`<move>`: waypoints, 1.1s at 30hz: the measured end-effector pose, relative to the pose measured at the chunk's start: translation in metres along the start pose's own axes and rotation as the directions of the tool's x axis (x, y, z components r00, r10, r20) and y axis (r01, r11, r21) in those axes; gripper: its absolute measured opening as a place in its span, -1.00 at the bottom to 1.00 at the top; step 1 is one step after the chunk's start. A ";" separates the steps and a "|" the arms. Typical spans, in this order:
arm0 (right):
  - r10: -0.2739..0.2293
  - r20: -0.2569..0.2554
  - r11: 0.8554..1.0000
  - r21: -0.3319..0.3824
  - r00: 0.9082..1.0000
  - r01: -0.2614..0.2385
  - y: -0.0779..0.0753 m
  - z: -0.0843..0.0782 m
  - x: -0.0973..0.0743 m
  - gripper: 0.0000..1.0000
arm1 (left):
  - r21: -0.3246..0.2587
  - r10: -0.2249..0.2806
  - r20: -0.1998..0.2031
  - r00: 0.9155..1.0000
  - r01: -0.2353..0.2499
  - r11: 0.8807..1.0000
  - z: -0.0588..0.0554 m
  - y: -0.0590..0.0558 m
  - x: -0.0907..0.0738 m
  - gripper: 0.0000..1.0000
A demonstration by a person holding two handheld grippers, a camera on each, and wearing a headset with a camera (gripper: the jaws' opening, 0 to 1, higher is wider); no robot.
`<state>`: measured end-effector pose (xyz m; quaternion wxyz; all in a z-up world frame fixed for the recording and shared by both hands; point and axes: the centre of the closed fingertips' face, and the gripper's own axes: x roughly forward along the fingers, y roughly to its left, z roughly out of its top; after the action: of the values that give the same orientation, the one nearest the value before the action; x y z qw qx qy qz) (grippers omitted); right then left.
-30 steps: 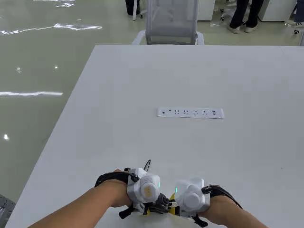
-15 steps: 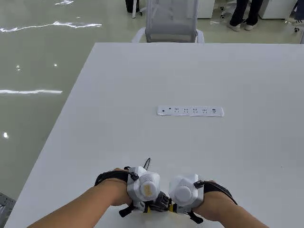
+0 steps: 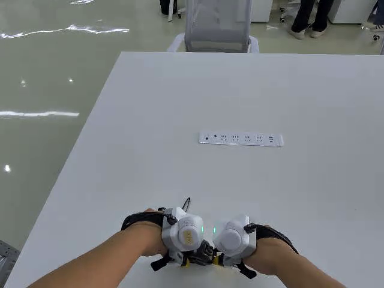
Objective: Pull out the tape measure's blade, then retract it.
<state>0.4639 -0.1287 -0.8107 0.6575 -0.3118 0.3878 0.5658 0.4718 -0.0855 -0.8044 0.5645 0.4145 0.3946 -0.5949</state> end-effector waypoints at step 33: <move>-0.006 -0.040 1.000 -0.011 0.999 0.005 -0.004 -0.019 -0.009 -0.80 | -0.028 -0.016 -0.032 0.999 0.015 0.999 -0.003 -0.001 -0.001 -0.35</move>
<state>0.4648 -0.1496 -0.8125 0.6495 -0.3277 0.3966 0.5599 0.4710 -0.0822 -0.8045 0.5590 0.4130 0.4152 -0.5870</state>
